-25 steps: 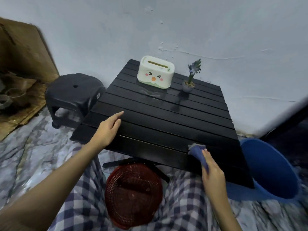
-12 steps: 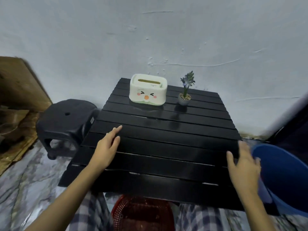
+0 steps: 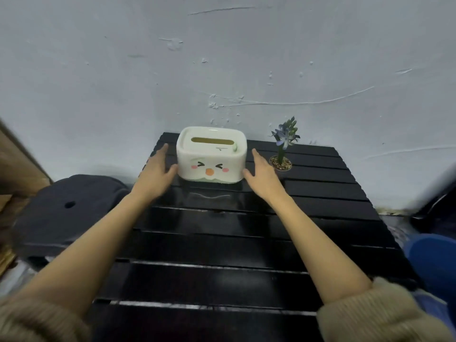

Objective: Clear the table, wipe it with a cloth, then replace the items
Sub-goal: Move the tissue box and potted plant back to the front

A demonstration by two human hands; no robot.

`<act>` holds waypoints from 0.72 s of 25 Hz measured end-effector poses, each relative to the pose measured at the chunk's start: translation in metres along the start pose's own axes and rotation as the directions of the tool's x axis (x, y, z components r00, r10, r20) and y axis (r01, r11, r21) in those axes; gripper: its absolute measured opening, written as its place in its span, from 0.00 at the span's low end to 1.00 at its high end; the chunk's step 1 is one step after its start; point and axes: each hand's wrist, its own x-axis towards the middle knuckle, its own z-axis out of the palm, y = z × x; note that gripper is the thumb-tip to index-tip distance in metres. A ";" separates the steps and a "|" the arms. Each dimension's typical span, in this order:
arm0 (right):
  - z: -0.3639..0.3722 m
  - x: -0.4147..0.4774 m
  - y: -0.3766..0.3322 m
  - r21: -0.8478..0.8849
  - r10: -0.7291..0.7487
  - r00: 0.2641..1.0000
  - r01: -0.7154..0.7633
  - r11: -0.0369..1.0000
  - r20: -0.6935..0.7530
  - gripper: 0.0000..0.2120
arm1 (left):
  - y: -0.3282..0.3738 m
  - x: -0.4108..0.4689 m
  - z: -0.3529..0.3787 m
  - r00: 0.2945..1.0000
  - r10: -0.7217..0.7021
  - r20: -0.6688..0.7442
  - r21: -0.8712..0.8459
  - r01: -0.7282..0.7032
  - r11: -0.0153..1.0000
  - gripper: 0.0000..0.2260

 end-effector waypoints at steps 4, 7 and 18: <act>0.017 0.018 0.003 0.112 -0.005 1.000 0.003 0.994 0.023 0.32 | -0.004 0.021 0.024 0.997 0.013 0.082 -0.044 -0.010 0.999 0.28; 0.021 0.018 0.003 0.150 -0.033 0.999 0.033 0.988 -0.005 0.31 | 0.003 0.018 0.031 0.996 0.079 0.032 -0.073 -0.077 0.994 0.25; -0.003 -0.106 0.023 0.331 -0.011 0.996 0.038 0.943 -0.084 0.33 | 0.055 -0.112 0.029 0.987 0.119 -0.105 -0.255 -0.142 0.957 0.27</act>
